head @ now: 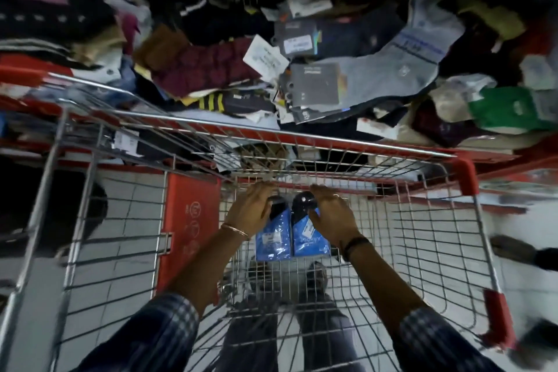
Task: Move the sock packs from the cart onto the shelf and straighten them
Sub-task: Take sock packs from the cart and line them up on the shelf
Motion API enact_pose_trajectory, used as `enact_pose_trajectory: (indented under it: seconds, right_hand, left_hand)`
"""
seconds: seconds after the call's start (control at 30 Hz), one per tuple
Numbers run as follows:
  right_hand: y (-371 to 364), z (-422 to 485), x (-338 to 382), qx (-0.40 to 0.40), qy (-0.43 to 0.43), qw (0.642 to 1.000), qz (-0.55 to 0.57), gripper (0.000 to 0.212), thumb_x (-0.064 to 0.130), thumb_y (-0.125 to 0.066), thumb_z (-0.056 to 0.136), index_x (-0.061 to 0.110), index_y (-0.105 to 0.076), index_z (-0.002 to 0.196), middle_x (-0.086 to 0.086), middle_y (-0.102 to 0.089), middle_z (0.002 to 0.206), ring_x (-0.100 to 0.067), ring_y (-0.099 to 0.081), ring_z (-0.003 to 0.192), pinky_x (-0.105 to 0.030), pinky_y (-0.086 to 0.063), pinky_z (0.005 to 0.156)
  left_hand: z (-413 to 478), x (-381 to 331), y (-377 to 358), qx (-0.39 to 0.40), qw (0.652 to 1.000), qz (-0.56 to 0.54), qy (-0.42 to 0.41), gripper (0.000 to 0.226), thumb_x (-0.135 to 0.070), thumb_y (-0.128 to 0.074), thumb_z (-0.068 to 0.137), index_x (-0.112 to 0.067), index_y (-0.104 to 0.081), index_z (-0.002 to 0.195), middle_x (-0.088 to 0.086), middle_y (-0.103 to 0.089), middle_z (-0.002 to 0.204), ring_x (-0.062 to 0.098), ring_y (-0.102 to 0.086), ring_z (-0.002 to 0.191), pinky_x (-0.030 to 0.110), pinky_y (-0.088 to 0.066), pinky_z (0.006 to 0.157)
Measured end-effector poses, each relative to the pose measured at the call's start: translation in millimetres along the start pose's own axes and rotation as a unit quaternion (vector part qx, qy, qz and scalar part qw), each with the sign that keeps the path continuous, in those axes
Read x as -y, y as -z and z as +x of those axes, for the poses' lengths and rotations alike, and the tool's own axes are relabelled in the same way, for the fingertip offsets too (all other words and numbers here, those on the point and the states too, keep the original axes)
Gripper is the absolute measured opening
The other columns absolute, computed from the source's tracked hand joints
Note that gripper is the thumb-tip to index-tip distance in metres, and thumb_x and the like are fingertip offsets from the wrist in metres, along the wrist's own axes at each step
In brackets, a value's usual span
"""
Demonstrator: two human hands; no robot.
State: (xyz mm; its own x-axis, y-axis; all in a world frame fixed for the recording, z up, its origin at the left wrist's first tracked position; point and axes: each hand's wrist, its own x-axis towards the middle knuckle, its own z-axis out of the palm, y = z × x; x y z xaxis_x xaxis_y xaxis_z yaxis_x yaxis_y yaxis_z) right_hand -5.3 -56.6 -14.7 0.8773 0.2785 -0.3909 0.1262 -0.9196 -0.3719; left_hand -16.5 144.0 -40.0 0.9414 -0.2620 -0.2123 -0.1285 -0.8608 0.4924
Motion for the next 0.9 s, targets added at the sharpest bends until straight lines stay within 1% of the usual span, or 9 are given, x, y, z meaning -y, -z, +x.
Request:
enact_pose_trajectory:
  seconds: [0.13, 0.3, 0.37, 0.43, 0.5, 0.57, 0.67, 0.77, 0.9]
  right_hand:
    - [-30.9, 28.0, -8.4, 0.078, -0.008, 0.997, -0.004, 0.054, 0.016, -0.057, 0.090, 0.007, -0.036, 0.139, -0.013, -0.042, 0.144, -0.028, -0.040, 0.130, -0.032, -0.032, 0.106]
    - [-58.0, 68.0, -23.2, 0.218, -0.014, 0.970, -0.104, 0.094, 0.030, -0.066, 0.086, 0.004, -0.001, 0.148, -0.015, -0.004, 0.158, -0.028, -0.006, 0.144, -0.035, -0.010, 0.116]
    - [-61.9, 82.0, -28.1, 0.250, -0.024, 0.960, -0.126, 0.104, 0.031, -0.073, 0.080, 0.004, 0.001, 0.148, -0.016, -0.006, 0.157, -0.030, -0.007, 0.144, -0.038, -0.011, 0.117]
    - [-65.3, 92.0, -31.1, 0.250, -0.020, 0.959, -0.135, 0.106, 0.029, -0.079, 0.074, 0.004, -0.006, 0.148, -0.019, -0.019, 0.154, -0.033, -0.019, 0.140, -0.040, -0.017, 0.116]
    - [-69.7, 96.7, -31.2, 0.238, -0.010, 0.958, -0.157, 0.099, 0.029, -0.081, 0.071, 0.004, -0.020, 0.145, -0.018, -0.029, 0.148, -0.035, -0.030, 0.134, -0.042, -0.025, 0.113]
    - [-72.2, 97.0, -30.7, 0.221, -0.006, 0.963, -0.156, 0.087, 0.025, -0.081, 0.071, 0.007, -0.030, 0.139, -0.016, -0.036, 0.142, -0.035, -0.039, 0.128, -0.042, -0.033, 0.107]
    - [-68.9, 88.5, -27.9, 0.194, -0.006, 0.973, -0.128, 0.083, 0.022, -0.084, 0.067, 0.010, -0.036, 0.134, -0.011, -0.049, 0.134, -0.031, -0.049, 0.120, -0.040, -0.042, 0.099]
    - [-62.8, 71.9, -23.9, 0.137, 0.001, 0.981, -0.137, 0.060, 0.018, -0.077, 0.075, 0.016, -0.044, 0.126, -0.006, -0.064, 0.118, -0.026, -0.061, 0.106, -0.034, -0.049, 0.086]
    - [-53.6, 42.8, -14.0, 0.081, 0.012, 0.987, -0.140, 0.035, 0.021, -0.060, 0.089, 0.019, -0.048, 0.122, -0.004, -0.066, 0.109, -0.022, -0.063, 0.096, -0.030, -0.052, 0.077]
  left_hand:
    - [14.3, 21.4, -42.4, 0.115, 0.992, -0.013, 0.040, 0.065, -0.015, -0.060, 0.085, -0.005, -0.028, 0.141, 0.019, -0.036, 0.143, 0.033, -0.037, 0.129, 0.038, -0.035, 0.104]
    - [39.5, 44.6, -82.0, 0.237, 0.970, 0.035, 0.040, 0.098, -0.026, -0.072, 0.078, -0.006, -0.006, 0.147, 0.016, -0.014, 0.154, 0.031, -0.020, 0.138, 0.038, -0.021, 0.114]
    - [53.0, 50.2, -91.5, 0.275, 0.958, 0.061, 0.048, 0.104, -0.029, -0.074, 0.075, -0.008, -0.002, 0.147, 0.015, -0.012, 0.155, 0.031, -0.019, 0.139, 0.040, -0.018, 0.114]
    - [66.0, 52.6, -95.8, 0.306, 0.947, 0.072, 0.065, 0.110, -0.032, -0.077, 0.072, -0.010, -0.001, 0.148, 0.013, -0.013, 0.155, 0.029, -0.017, 0.140, 0.043, -0.011, 0.114]
    - [76.0, 54.1, -96.5, 0.325, 0.938, 0.089, 0.077, 0.116, -0.039, -0.081, 0.065, -0.011, -0.004, 0.148, 0.012, -0.018, 0.154, 0.030, -0.020, 0.139, 0.046, -0.008, 0.114]
    - [78.3, 52.2, -92.3, 0.326, 0.937, 0.104, 0.075, 0.117, -0.044, -0.086, 0.056, -0.010, -0.018, 0.145, 0.014, -0.026, 0.151, 0.033, -0.024, 0.136, 0.045, -0.012, 0.115]
    - [68.9, 50.6, -84.0, 0.304, 0.947, 0.060, 0.084, 0.103, -0.040, -0.088, 0.052, -0.007, -0.036, 0.135, 0.015, -0.036, 0.142, 0.035, -0.030, 0.130, 0.040, -0.026, 0.110]
    - [50.8, 47.8, -75.5, 0.260, 0.961, 0.020, 0.095, 0.087, -0.033, -0.088, 0.054, -0.007, -0.044, 0.125, 0.015, -0.046, 0.128, 0.033, -0.041, 0.119, 0.040, -0.038, 0.098]
    - [26.1, 30.9, -59.3, 0.214, 0.971, 0.036, 0.099, 0.073, -0.029, -0.085, 0.059, -0.011, -0.048, 0.120, 0.011, -0.052, 0.123, 0.029, -0.047, 0.112, 0.037, -0.039, 0.094]
